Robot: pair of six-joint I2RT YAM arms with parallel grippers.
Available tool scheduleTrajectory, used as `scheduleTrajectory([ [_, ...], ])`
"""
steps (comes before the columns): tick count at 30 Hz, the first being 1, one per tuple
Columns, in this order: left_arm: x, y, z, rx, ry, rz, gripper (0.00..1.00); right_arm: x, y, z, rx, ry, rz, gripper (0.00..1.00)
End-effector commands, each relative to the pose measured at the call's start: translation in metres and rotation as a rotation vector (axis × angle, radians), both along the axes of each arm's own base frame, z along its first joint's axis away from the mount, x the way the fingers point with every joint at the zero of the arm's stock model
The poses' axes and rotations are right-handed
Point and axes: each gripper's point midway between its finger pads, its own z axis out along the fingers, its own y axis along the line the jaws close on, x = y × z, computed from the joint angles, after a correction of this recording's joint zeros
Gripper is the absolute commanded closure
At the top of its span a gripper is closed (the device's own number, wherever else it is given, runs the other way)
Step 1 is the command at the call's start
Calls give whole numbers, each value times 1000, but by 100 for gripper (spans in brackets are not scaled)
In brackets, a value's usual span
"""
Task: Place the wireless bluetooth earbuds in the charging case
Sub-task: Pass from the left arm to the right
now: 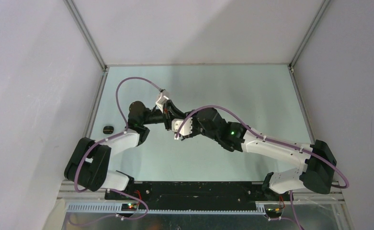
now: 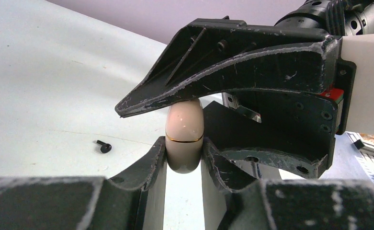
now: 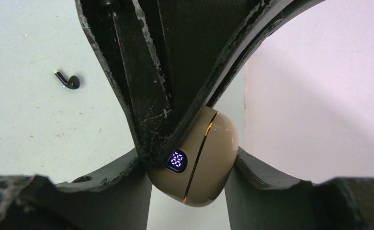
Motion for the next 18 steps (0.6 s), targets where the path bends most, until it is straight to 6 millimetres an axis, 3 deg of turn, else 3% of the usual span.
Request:
scheduleTrajectory([
  [1,5,0,16,-18,-53,-7,97,-7,-1,12,2,-27,32,65],
  [5,5,0,15,-16,-52,-5,76,-7,-1,12,-6,-32,32,68],
  [11,5,2,16,-18,-75,3,29,-7,-2,11,-3,-23,29,67],
  [14,8,8,18,-29,-98,30,15,-6,-5,11,10,-5,26,66],
  [15,8,10,19,-31,-101,38,6,-3,-7,11,13,0,19,66],
  [18,15,18,21,-32,-110,70,1,2,-12,12,38,20,6,66],
])
